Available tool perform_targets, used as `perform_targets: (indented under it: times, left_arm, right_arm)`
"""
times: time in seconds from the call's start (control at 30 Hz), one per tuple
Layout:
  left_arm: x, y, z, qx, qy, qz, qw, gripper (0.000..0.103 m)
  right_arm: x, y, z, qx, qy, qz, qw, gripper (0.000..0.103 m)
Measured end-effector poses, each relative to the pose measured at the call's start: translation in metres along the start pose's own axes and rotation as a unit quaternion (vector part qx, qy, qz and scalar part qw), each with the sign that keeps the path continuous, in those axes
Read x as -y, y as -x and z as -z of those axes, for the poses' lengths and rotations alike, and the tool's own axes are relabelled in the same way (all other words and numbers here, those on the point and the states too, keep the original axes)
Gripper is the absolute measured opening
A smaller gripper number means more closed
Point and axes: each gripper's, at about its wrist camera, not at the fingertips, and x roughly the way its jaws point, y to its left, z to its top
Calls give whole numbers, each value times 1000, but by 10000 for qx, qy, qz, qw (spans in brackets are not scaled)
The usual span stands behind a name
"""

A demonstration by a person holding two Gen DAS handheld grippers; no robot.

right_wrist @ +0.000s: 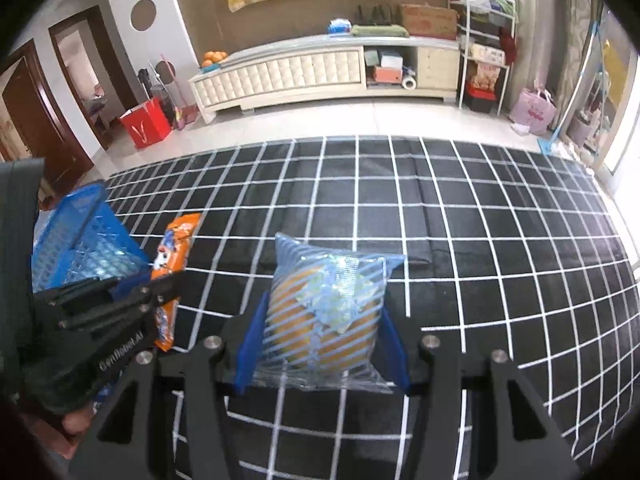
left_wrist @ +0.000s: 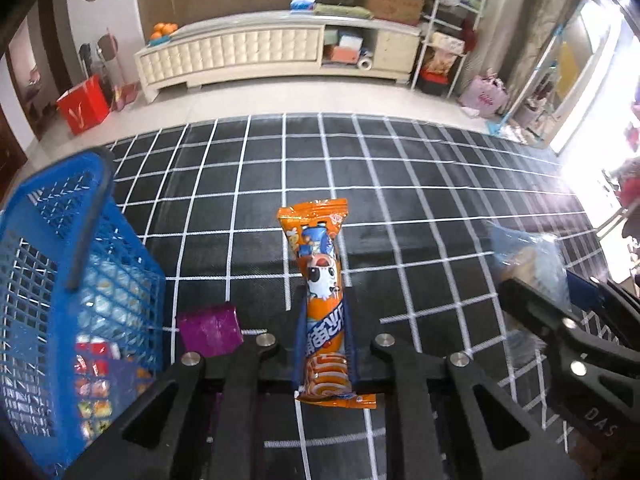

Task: Organize snacks
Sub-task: 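Carry the orange snack and the cookie bag over the basket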

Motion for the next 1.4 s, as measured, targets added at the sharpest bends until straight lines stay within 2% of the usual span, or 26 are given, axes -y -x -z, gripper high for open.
perform_targets:
  times: [0.23, 0.33, 0.57, 0.73, 0.87, 1.17, 1.4]
  left_arm:
    - [1, 58, 14, 341, -153, 193, 9991, 14]
    - [-3, 80, 19, 525, -259, 145, 9982, 14]
    - [-29, 128, 27, 781, -177, 203, 9966, 14]
    - [-52, 162, 39, 1002, -212, 66, 9947, 14]
    - [-66, 185, 50, 1199, -347, -326, 9916, 14]
    - [-112, 209, 57, 1197, -314, -210, 9921, 14]
    - [-155, 196, 52, 1019, -112, -345, 9941, 14]
  right_arm:
    - [-30, 42, -4, 293, 128, -14, 9995, 58]
    - [-45, 56, -4, 374, 179, -33, 9991, 58]
    - [-77, 88, -2, 649, 321, -46, 9974, 58]
    - [-102, 107, 1, 810, 462, -113, 9956, 58]
    - [-123, 116, 4, 926, 563, -194, 9939, 58]
    - [-161, 117, 6, 944, 617, -444, 9926, 58]
    - [-192, 90, -6, 758, 702, -641, 9926, 58]
